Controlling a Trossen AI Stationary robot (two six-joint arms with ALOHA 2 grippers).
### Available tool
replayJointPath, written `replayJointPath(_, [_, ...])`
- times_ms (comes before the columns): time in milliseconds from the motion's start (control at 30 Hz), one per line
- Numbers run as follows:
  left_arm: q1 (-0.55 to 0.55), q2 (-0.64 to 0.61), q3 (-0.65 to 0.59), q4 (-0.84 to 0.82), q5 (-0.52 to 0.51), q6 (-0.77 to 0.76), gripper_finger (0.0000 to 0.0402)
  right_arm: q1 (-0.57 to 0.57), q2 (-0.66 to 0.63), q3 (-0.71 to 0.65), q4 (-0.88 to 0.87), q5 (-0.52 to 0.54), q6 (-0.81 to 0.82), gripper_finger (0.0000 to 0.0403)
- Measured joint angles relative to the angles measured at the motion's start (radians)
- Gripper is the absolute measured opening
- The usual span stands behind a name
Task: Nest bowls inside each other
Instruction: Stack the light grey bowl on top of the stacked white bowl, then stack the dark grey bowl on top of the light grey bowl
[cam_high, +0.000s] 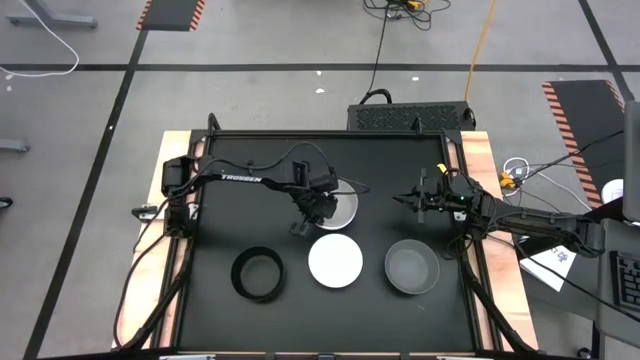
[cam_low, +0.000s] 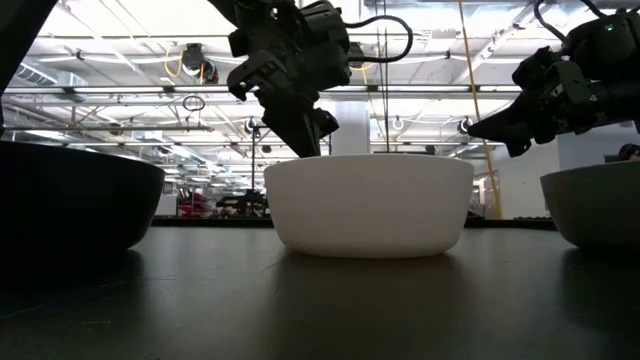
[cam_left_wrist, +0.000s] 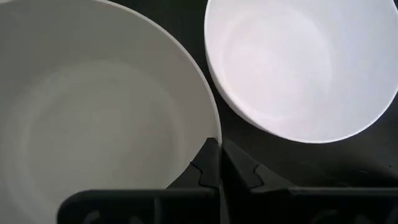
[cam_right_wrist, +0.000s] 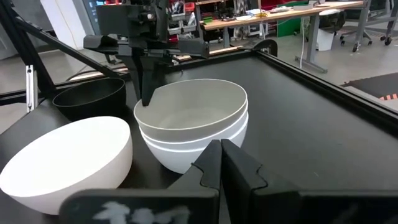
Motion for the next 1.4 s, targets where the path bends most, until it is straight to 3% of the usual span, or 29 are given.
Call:
replayJointPath(333, [0.000, 0.000, 0.000, 0.000, 0.003, -0.007, 0.0008, 0.000, 0.000, 0.000, 0.000, 0.000, -0.001, 0.0000])
replayJointPath(933, [0.000, -0.002, 0.000, 0.030, 0.033, -0.010, 0.0144, 0.000, 0.000, 0.000, 0.000, 0.000, 0.000, 0.0000])
replayJointPath(1200, [-0.017, -0.110, 0.000, 0.044, -0.037, -0.002, 0.0200, 0.000, 0.001, 0.000, -0.001, 0.000, 0.002, 0.0000])
replayJointPath(1400, [-0.026, -0.254, 0.001, 0.027, -0.023, -0.034, 0.0211, 0.000, 0.006, 0.000, 0.002, 0.000, 0.007, 0.0000])
